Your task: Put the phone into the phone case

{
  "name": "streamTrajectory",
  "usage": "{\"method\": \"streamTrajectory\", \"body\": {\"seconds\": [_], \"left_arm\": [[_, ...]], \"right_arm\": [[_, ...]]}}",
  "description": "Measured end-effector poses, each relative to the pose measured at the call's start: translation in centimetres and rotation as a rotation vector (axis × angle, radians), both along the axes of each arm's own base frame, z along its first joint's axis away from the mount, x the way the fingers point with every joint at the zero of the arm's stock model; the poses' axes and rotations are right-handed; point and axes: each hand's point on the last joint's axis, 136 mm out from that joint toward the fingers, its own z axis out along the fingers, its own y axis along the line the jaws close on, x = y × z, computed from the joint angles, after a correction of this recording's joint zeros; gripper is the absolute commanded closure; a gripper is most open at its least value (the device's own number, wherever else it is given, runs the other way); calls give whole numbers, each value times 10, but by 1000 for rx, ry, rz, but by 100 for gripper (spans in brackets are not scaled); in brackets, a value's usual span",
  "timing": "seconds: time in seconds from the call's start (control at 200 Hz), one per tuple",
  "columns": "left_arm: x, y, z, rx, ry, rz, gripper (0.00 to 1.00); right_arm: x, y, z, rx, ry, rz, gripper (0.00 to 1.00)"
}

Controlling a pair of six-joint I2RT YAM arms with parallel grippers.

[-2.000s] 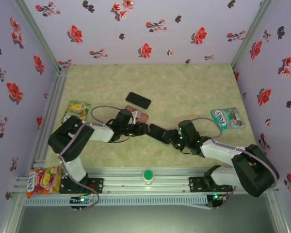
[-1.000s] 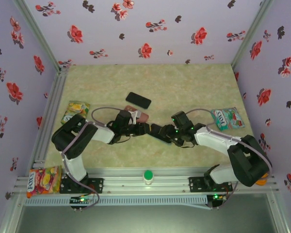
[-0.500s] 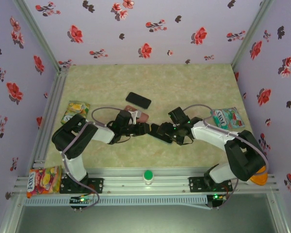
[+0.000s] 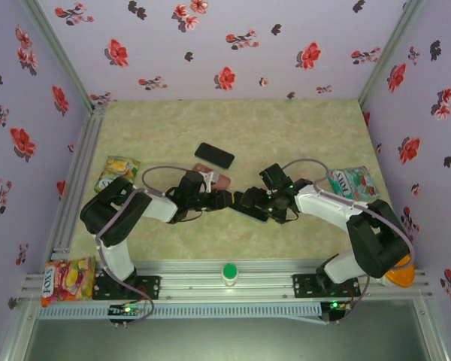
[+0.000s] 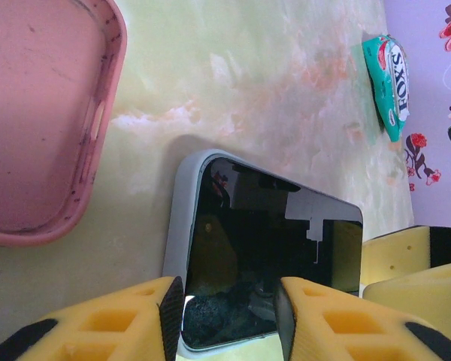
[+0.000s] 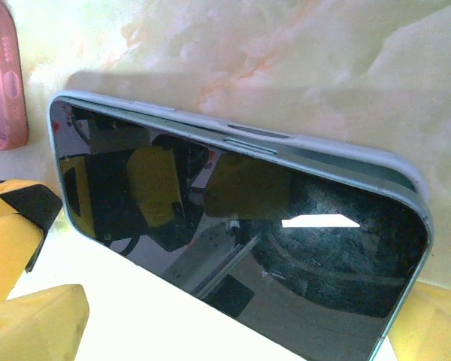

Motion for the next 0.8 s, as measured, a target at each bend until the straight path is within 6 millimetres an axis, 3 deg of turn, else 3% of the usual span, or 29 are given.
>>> {"method": "streamTrajectory", "body": {"seconds": [0.535,0.8], "left_arm": [[0,0,-1,3,1,-1,59],[-1,0,0,14,0,-1,59]], "right_arm": [[1,-2,0,-6,-7,13,1],[7,-7,14,17,-49,1,1]]}}
